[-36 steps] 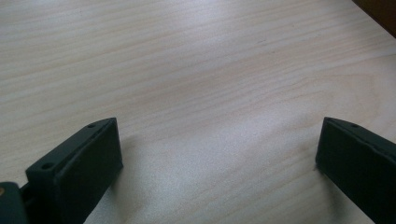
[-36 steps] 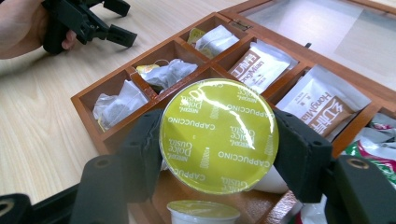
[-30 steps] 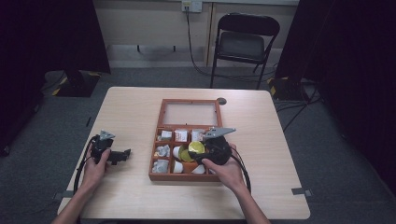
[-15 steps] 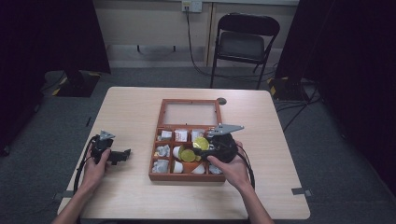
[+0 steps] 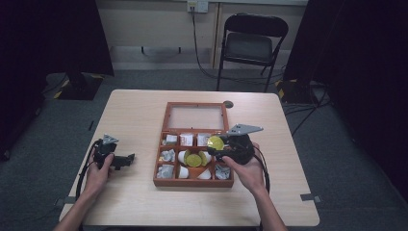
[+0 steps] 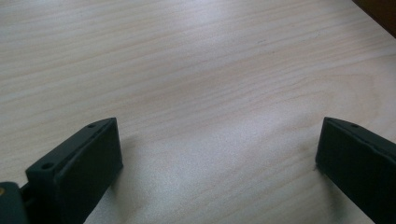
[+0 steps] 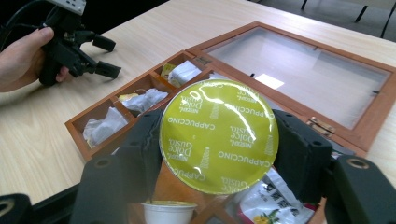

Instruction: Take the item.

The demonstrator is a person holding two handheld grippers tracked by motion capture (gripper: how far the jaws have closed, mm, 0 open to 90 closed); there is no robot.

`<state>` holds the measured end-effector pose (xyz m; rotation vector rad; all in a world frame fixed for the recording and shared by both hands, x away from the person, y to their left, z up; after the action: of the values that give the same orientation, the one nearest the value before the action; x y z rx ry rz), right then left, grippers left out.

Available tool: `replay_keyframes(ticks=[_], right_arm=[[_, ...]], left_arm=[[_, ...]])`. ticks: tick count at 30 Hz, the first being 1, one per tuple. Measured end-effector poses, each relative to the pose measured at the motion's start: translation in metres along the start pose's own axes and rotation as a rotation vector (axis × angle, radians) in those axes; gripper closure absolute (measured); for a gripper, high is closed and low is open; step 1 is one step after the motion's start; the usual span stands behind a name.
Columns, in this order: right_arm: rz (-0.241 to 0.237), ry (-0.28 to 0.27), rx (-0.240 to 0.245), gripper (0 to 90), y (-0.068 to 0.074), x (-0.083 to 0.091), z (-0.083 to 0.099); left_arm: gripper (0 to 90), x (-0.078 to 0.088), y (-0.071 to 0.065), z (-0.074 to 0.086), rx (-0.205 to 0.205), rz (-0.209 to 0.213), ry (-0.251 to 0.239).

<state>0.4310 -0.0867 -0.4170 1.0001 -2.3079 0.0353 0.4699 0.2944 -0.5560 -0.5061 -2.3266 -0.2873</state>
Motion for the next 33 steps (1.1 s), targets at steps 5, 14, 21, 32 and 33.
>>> replay_keyframes(ticks=[5,14,21,32,33], right_arm=[[0.012,-0.022,-0.006,37.9,-0.004,0.008,-0.003],[0.047,-0.043,-0.037,37.9,-0.019,0.019,-0.003],[0.062,-0.068,-0.042,37.9,-0.026,0.029,-0.005],[0.105,-0.097,-0.06,37.9,-0.04,0.037,-0.005],[0.115,-0.099,-0.068,37.9,-0.044,0.039,-0.004]], left_arm=[[0.0,0.0,0.0,0.0,0.0,0.0,0.0],[0.0,0.0,0.0,0.0,0.0,0.0,0.0],[0.0,0.0,0.0,0.0,0.001,-0.001,-0.002],[0.0,0.0,0.0,0.0,0.0,0.0,0.0],[0.0,0.0,0.0,0.0,0.001,-0.001,-0.002]])
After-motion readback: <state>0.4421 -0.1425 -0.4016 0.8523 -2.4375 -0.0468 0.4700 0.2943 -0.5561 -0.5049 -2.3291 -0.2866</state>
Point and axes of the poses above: each handheld gripper's, and its own axes: x roughly backward along the jaws, z roughly out of its underside, y roughly to its left, the point moved 7 cm from there along -x, roughly forward along the jaws, and after that the axes turned 7 degrees about -x, right-handed, at the moved point
